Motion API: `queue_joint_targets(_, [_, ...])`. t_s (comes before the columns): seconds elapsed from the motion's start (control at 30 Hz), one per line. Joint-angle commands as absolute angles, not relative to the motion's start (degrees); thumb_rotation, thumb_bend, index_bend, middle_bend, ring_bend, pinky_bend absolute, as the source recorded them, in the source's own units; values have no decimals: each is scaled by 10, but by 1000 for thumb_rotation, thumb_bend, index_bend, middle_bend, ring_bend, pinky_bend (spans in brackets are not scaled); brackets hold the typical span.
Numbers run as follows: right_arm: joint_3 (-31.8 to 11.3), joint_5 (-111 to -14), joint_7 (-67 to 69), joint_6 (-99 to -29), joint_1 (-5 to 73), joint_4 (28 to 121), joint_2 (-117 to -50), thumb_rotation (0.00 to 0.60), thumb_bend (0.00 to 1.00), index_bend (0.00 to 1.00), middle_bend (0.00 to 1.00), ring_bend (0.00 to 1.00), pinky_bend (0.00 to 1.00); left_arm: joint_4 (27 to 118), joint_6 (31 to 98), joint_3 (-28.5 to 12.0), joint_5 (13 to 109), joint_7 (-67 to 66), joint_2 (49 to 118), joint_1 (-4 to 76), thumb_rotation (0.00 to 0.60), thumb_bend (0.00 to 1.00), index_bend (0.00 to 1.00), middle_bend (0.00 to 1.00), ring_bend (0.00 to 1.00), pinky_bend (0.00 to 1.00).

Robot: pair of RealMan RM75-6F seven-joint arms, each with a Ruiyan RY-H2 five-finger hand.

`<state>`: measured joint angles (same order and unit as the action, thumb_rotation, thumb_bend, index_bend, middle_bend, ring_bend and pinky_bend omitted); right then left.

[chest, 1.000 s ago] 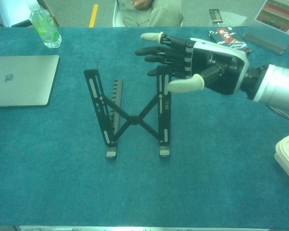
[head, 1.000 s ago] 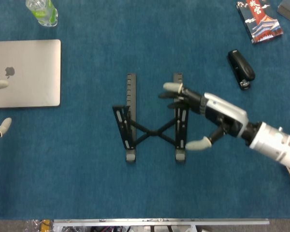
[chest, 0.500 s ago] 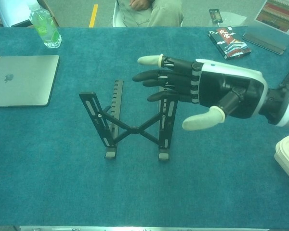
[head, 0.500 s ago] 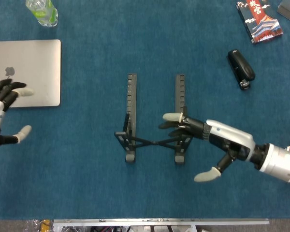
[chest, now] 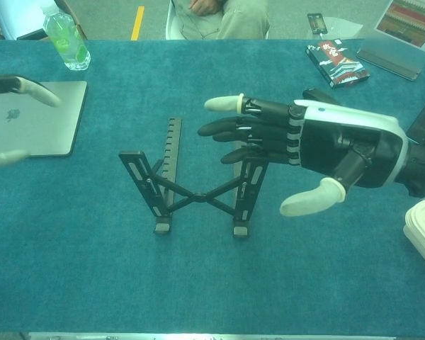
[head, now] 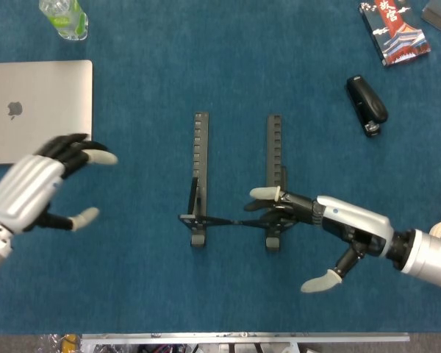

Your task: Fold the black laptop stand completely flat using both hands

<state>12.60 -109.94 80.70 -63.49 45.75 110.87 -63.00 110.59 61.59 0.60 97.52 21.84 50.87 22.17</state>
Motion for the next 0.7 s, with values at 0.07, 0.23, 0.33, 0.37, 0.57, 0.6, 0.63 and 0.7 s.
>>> queue_joint_targets(0.07, [129,-1097,805,-637,460,1110,-630,578,55,0,122,1,104,1103,556,26,1028,335,515,287,600,261,236,188,85,91])
queue_joint_targets(0.23, [133,-1091,799,-637,462,1109,-633,578,55,0,122,2,104,1082,512,37,1050,432,536,345,600,261,236,190,86,92])
queue_joint_targets(0.33, [136,-1089,797,-635,465,1108,-635,578,56,0,122,1,104,1065,488,40,1046,459,553,372,600,261,236,190,85,92])
queue_joint_targets(0.37, [136,-1089,796,-635,465,1108,-635,578,56,0,122,1,104,1061,480,42,1044,469,558,380,600,261,236,191,85,92])
queue_joint_targets(0.57, [136,-1081,792,-629,471,1105,-640,578,55,0,122,1,104,1043,444,56,1048,545,582,432,600,261,236,194,87,96])
queue_joint_targets(0.6, [136,-1079,791,-628,472,1105,-641,579,55,0,122,1,104,1040,441,60,1051,556,586,441,600,261,236,196,88,95])
queue_joint_targets(0.63, [136,-1077,790,-627,473,1105,-641,579,55,0,122,1,104,1038,440,62,1054,564,588,447,600,261,236,198,88,96])
queue_joint_targets(0.7, [136,-1075,789,-626,475,1105,-643,579,56,0,122,1,104,1035,437,69,1059,579,594,461,600,260,236,205,89,96])
